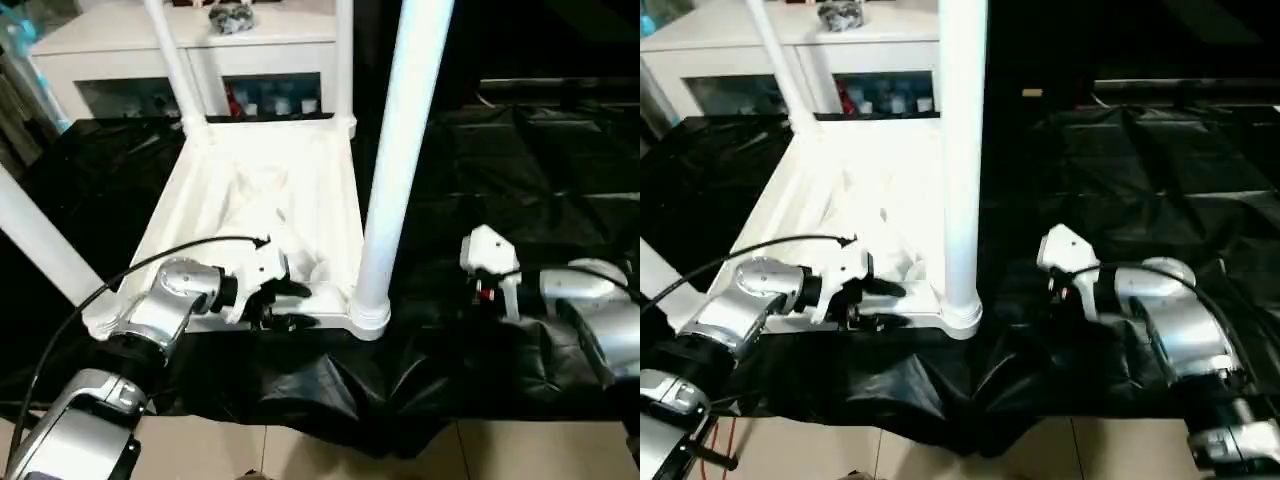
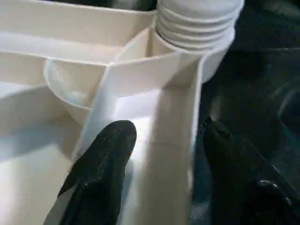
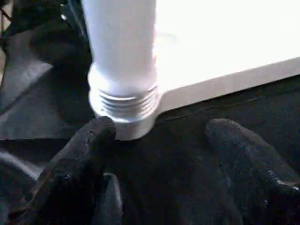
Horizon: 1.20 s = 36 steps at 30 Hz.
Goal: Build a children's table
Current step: Rotate table base, then rotate leg to tighten
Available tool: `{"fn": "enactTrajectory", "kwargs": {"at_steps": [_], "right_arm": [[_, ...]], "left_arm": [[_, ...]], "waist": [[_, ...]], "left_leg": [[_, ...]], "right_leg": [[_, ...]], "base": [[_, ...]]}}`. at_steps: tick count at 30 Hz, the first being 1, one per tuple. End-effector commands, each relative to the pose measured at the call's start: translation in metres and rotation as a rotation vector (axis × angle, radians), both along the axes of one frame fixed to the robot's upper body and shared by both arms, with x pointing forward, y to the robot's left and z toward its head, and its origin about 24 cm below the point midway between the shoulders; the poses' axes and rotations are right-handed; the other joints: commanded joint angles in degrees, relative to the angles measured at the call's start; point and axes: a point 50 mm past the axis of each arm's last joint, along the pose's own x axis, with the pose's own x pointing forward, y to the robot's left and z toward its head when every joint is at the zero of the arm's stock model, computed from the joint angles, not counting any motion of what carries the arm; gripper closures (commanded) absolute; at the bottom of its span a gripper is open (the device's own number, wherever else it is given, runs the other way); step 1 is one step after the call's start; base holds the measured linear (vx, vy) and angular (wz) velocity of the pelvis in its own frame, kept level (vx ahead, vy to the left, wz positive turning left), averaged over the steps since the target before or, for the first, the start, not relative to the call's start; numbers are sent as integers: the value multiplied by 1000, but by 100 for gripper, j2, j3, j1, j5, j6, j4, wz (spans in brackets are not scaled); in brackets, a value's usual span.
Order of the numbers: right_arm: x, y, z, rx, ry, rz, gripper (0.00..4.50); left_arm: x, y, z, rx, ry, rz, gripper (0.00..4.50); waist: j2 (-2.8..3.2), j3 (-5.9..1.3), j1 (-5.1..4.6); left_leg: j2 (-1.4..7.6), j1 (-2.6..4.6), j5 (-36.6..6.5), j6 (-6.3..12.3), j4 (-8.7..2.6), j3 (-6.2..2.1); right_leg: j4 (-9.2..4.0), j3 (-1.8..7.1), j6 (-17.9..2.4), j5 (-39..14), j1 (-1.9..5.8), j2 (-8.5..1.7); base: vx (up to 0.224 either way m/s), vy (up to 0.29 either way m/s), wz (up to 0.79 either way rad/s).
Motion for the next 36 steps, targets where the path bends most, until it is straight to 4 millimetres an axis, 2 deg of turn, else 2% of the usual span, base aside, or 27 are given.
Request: {"fn": "enactTrajectory", "kwargs": {"at_steps": [1, 6, 8, 9, 12, 15, 17, 21, 25, 27, 29, 31, 33, 36], "right_arm": [[-1, 2, 5, -3, -2, 11, 84], [-1, 2, 5, -4, 9, 4, 84], [-2, 2, 5, -6, 20, 3, 84], [-3, 2, 4, -4, 26, 4, 58], [-4, 2, 5, 4, 44, 7, 47], [-6, 3, 5, 6, 55, 13, 8], [-6, 4, 5, 6, 58, 14, 3], [-7, 4, 6, 7, 64, 16, 0], [-7, 5, 6, 8, 69, 19, 0], [-8, 5, 6, 10, 71, 22, 0], [-8, 6, 6, 10, 72, 23, 0], [-8, 7, 6, 10, 72, 25, 0], [-8, 8, 5, 11, 74, 26, 0], [-9, 11, 3, 24, 84, 32, 0]], "left_arm": [[3, -2, 5, 3, -16, -25, 205], [5, -6, 3, -1, -6, -38, 245], [5, -8, 2, -4, -1, -43, 255], [5, -9, 2, -6, 2, -45, 272], [5, -10, 1, -13, 13, -51, 286], [5, -11, -2, -5, 21, -58, 319], [5, -11, -2, -2, 23, -62, 323], [4, -8, -5, 29, 26, -68, 361], [2, -3, -10, 62, 31, -70, 398], [2, -1, -11, 73, 37, -69, 404], [1, 1, -12, 77, 46, -67, 411], [0, 4, -11, 59, 69, -62, 437], [-1, 5, -10, 25, 86, -49, 446], [-3, 6, -11, -25, 121, -22, 446]], "waist": [[-54, -382, 31], [-59, -378, 34], [-39, -381, 34], [-48, -384, 33], [-47, -379, 36], [-52, -371, 38], [-51, -373, 43], [-62, -372, 42], [-58, -359, 43], [-85, -343, 39], [-72, -338, 34], [-77, -333, 29], [-69, -341, 20], [-61, -362, -2]], "left_leg": [[66, 49, -1375, 341, -358, -18], [66, 48, -1420, 299, -360, -20], [71, 46, -1404, 300, -361, -25], [71, 47, -1391, 303, -359, -25], [67, 45, -1396, 313, -359, -23], [65, 53, -1475, 293, -362, -20], [68, 53, -1467, 285, -364, -23], [76, 47, -1435, 295, -370, -27], [73, 53, -1519, 271, -379, -27], [71, 58, -1604, 257, -390, -27], [72, 67, -1674, 235, -398, -32], [71, 67, -1699, 212, -406, -36], [77, 61, -1648, 210, -407, -41], [76, 44, -1469, 259, -392, -34]], "right_leg": [[-440, 166, -1372, -1129, 315, -204], [-447, 170, -1368, -1156, 327, -218], [-439, 170, -1373, -1104, 329, -218], [-437, 169, -1386, -1055, 332, -219], [-441, 168, -1393, -1092, 335, -221], [-464, 165, -1366, -1228, 328, -218], [-459, 169, -1355, -1229, 331, -222], [-455, 169, -1364, -1167, 332, -222], [-473, 169, -1309, -1368, 326, -229], [-501, 172, -1232, -1607, 324, -235], [-510, 171, -1193, -1782, 314, -233], [-525, 174, -1131, -1948, 310, -239], [-516, 176, -1146, -1877, 309, -244], [-474, 175, -1288, -1411, 323, -230]], "base": [[0, 0, 0], [0, 0, 0], [0, 0, 0], [0, 0, 0], [0, 0, 0], [0, 0, 0], [0, 0, 0], [0, 0, 0], [0, 0, 0], [0, 0, 0], [0, 0, 0], [0, 0, 0], [0, 0, 0], [0, 0, 0]]}}
